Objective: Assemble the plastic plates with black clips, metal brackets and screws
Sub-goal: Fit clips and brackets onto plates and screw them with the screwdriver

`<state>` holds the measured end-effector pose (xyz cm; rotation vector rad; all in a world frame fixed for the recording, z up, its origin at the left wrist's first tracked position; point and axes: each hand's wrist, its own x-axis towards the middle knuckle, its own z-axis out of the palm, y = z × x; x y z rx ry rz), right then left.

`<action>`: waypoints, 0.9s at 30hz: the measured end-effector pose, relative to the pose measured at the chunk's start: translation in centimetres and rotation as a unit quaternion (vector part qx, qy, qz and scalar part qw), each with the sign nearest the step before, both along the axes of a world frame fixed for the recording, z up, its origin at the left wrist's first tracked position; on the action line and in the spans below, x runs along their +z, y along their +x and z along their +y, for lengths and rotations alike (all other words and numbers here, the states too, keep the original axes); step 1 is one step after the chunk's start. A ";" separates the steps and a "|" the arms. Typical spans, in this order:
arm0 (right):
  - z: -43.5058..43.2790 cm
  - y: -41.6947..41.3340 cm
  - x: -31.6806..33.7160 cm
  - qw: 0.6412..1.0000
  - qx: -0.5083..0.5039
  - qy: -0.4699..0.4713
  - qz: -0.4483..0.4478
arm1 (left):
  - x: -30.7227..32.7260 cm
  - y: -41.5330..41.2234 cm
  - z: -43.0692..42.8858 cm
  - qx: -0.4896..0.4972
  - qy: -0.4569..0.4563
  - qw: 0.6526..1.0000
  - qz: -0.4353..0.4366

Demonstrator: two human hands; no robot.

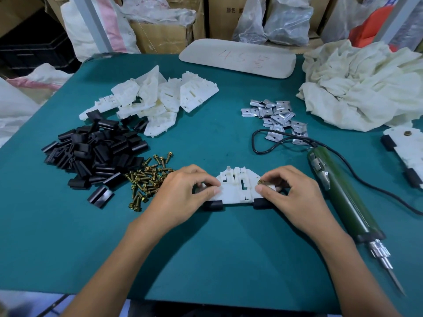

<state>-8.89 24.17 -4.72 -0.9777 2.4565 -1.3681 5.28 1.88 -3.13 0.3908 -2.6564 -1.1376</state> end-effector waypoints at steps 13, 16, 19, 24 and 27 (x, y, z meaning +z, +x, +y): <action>-0.2 0.0 0.6 0.999 0.012 0.028 0.025 | 0.0 0.1 -0.2 0.028 -0.012 0.999 0.026; -0.4 0.1 1.1 0.997 0.000 0.068 0.031 | -0.1 0.2 -0.3 0.023 0.010 1.000 0.016; 0.5 0.4 2.1 0.995 -0.001 0.084 0.052 | -0.1 0.4 -0.5 -0.005 0.036 0.999 0.010; 5.9 -0.4 5.2 0.969 -0.153 0.141 0.135 | -0.5 0.4 -0.3 0.033 0.024 0.997 0.059; 8.3 -0.9 5.9 0.922 -0.184 0.338 0.034 | -0.3 -0.1 0.0 0.062 0.099 0.988 0.104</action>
